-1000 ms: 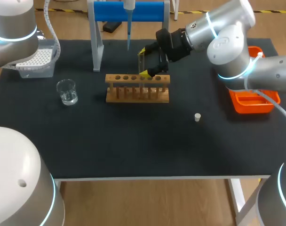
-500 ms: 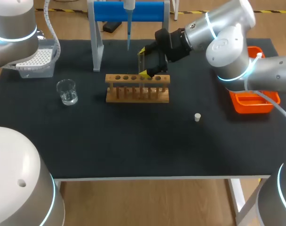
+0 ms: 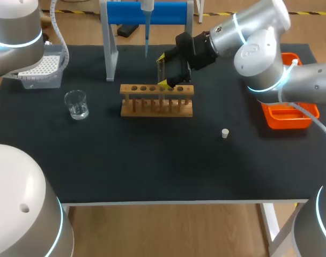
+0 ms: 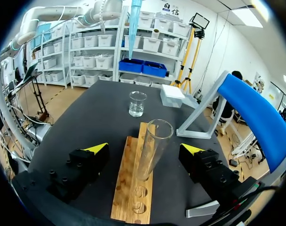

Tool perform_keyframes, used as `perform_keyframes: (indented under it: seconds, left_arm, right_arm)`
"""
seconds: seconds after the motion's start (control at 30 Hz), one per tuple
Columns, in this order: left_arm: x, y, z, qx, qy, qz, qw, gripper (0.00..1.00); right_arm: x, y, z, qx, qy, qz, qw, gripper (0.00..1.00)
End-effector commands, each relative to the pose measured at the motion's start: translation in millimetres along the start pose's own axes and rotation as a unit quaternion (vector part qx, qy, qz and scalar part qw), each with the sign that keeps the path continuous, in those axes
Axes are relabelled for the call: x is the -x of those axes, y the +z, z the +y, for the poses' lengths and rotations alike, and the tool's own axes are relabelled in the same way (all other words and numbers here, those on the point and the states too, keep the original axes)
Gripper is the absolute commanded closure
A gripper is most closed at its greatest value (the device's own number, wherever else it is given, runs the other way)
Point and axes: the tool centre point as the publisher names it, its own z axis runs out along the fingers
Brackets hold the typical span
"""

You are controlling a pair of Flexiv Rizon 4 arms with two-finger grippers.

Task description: Invert the test tube, pick up the pipette, mount the tip to pipette, aspirate from beaker and dispense into the tube, eject the tip, return the pipette, and cap with the stopper.

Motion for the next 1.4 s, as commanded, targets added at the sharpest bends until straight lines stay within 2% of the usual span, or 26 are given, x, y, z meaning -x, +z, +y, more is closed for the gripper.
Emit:
perform_keyframes:
  seconds: [0.03,0.43,0.9,1.4]
  left_arm:
    - [0.8,-1,-1.4,0.002,-0.001,0.002,1.000,1.00]
    - [0.8,-1,-1.4,0.002,-0.001,0.002,1.000,1.00]
    - [5.7,21,-9.4,-0.001,-0.003,0.016,1.000,1.00]
    - [11.1,35,-3.3,-0.014,-0.009,0.026,1.000,1.00]
  right_arm:
    - [0,-1,0,-0.002,0.000,0.001,1.000,0.00]
    - [0,-1,0,-0.002,0.000,0.001,1.000,0.00]
    - [0,-1,0,-0.002,0.000,0.001,1.000,0.00]
    - [0,-1,0,-0.002,0.000,0.001,1.000,0.00]
